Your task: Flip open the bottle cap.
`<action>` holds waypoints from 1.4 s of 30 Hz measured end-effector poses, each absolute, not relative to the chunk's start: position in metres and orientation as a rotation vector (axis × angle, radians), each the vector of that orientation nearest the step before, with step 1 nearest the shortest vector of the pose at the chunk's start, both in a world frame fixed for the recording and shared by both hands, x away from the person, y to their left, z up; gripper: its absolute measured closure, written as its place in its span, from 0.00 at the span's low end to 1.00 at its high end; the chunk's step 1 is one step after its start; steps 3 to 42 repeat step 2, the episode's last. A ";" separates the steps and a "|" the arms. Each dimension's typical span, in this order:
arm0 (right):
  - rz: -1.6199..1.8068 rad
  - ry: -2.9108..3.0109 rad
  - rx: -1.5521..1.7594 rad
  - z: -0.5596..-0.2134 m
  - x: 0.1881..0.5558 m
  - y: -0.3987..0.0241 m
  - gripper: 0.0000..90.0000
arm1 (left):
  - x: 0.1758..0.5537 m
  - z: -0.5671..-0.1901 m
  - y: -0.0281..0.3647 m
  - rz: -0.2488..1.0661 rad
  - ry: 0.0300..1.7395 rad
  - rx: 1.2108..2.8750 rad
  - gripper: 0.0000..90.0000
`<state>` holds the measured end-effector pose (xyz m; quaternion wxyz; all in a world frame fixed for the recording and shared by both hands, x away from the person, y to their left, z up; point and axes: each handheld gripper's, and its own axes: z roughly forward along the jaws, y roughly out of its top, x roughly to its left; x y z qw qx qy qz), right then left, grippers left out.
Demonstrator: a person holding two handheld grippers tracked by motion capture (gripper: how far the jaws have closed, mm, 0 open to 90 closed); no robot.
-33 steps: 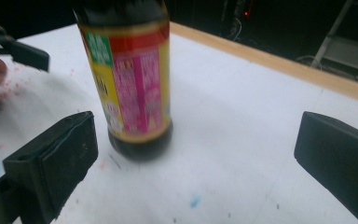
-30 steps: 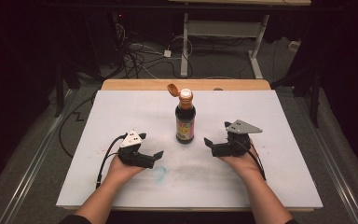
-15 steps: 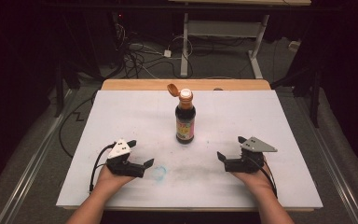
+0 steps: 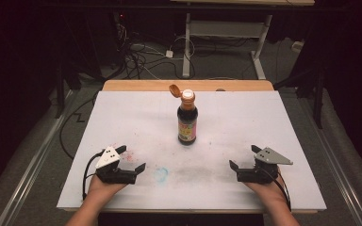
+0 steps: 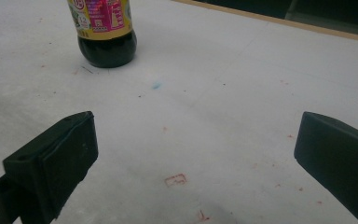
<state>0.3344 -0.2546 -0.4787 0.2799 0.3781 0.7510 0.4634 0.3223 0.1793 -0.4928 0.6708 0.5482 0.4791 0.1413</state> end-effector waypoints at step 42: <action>1.240 2.014 1.013 -0.479 0.334 -0.254 0.00 | 0.323 -0.493 0.180 0.314 1.082 1.233 0.00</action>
